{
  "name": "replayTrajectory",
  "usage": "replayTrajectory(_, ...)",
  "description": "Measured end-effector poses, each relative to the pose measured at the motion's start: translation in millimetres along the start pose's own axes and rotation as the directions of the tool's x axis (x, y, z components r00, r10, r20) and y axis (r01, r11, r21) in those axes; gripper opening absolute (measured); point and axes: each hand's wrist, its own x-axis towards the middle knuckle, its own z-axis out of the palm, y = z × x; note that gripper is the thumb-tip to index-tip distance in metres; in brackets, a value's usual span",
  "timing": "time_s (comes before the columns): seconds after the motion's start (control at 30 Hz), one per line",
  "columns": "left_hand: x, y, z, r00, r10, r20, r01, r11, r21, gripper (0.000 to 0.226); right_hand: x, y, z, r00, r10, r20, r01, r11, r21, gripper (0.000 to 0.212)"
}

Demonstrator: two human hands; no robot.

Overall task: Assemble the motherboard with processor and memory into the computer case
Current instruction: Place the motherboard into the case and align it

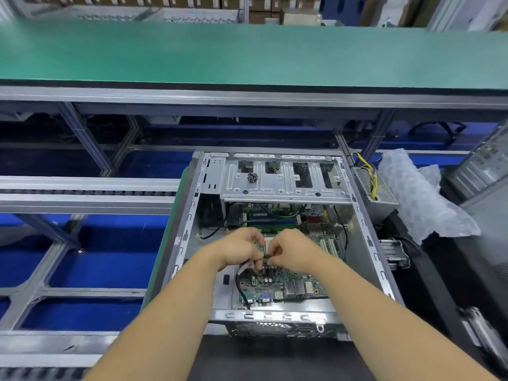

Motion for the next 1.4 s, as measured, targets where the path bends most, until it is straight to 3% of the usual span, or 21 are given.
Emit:
replayTrajectory(0.13,5,-2,1,0.998,-0.026,-0.050,0.029,0.998,0.061,0.014,0,2,13,0.999,0.032,0.008,-0.033,0.996,0.089,0.010)
replayTrajectory(0.23,15,-8,-4,0.934,-0.012,-0.357,0.075,0.984,0.164,0.016,2,-2,17,0.997,0.057,0.050,-0.062,0.992,0.109,0.011)
replayTrajectory(0.33,18,-16,-12,0.808,-0.049,-0.587,0.329,0.864,0.382,0.020,6,-5,21,0.993,0.067,0.101,-0.076,0.993,0.087,0.013)
replayTrajectory(0.43,22,-19,-10,0.804,-0.132,-0.580,0.439,0.789,0.429,0.016,8,-6,24,0.985,0.051,0.168,-0.062,0.996,0.059,0.014)
replayTrajectory(0.7,31,-15,-6,0.835,-0.131,-0.534,0.459,0.702,0.545,0.012,5,-6,24,0.969,-0.089,0.230,0.110,0.991,-0.081,0.019)
replayTrajectory(0.97,33,-16,-5,0.852,-0.126,-0.509,0.450,0.673,0.587,0.009,3,-11,28,0.940,-0.091,0.329,0.166,0.964,-0.209,0.014)
replayTrajectory(1.13,33,-17,-5,0.849,-0.132,-0.511,0.454,0.675,0.581,0.011,2,-6,28,0.966,-0.061,0.252,0.082,0.994,-0.073,0.009)
replayTrajectory(1.2,33,-16,-5,0.849,-0.132,-0.511,0.456,0.672,0.584,0.011,1,-4,28,0.966,-0.017,0.258,-0.001,0.998,0.067,0.004)
replayTrajectory(1.3,33,-15,-4,0.847,-0.128,-0.515,0.460,0.662,0.592,0.012,-2,-1,24,0.963,0.045,0.265,-0.119,0.956,0.267,0.007)
replayTrajectory(1.4,32,-14,-5,0.845,-0.123,-0.520,0.459,0.665,0.589,0.013,-4,0,19,0.961,0.093,0.259,-0.177,0.929,0.326,0.012)
